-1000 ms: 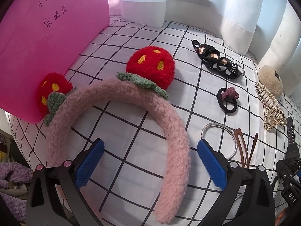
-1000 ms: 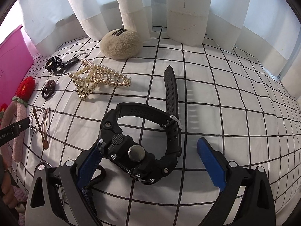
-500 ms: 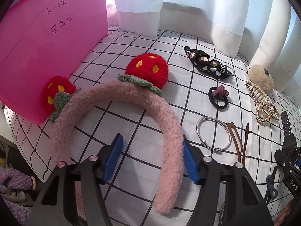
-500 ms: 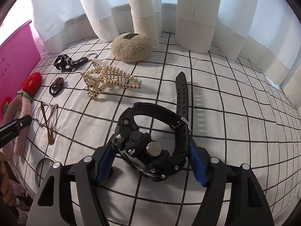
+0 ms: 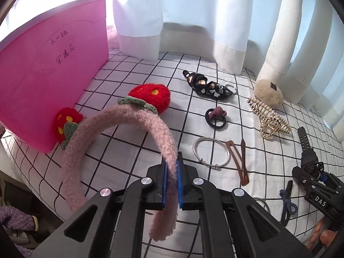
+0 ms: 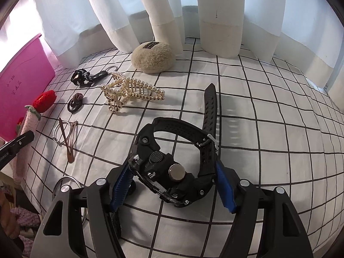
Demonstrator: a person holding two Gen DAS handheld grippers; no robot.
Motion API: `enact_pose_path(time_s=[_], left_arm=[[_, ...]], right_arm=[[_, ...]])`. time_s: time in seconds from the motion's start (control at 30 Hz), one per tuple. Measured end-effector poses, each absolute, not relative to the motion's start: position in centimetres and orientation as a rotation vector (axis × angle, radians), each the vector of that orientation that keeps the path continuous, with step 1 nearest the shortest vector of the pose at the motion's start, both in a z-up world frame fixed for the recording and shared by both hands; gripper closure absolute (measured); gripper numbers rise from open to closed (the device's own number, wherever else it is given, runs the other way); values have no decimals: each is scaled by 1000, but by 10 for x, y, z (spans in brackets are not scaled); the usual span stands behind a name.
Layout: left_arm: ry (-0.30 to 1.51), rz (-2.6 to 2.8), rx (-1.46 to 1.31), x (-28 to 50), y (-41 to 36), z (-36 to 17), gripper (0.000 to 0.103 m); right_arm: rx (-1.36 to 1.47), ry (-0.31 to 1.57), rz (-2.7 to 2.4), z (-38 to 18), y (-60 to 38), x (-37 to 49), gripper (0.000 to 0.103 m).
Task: Organize jewelry
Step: 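Lift the headband with the left tool while the right tool carries the watch to the pink tub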
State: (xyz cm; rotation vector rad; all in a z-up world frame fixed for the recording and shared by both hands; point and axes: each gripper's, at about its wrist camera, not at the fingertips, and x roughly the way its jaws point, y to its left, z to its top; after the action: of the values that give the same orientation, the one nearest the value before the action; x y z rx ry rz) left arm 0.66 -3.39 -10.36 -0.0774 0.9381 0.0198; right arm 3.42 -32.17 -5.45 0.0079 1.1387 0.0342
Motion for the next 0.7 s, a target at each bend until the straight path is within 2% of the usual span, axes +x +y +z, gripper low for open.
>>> enact_pose_path(time_s=[0.3,0.7], left_arm=[[873,-7,-139,2,-30,-61,95],[752,-36,-165,-13,-46,12,95]], right_arm=[[34,1101,67,-30,-324,34,36],[30,1011,139,33,-322,46,36]])
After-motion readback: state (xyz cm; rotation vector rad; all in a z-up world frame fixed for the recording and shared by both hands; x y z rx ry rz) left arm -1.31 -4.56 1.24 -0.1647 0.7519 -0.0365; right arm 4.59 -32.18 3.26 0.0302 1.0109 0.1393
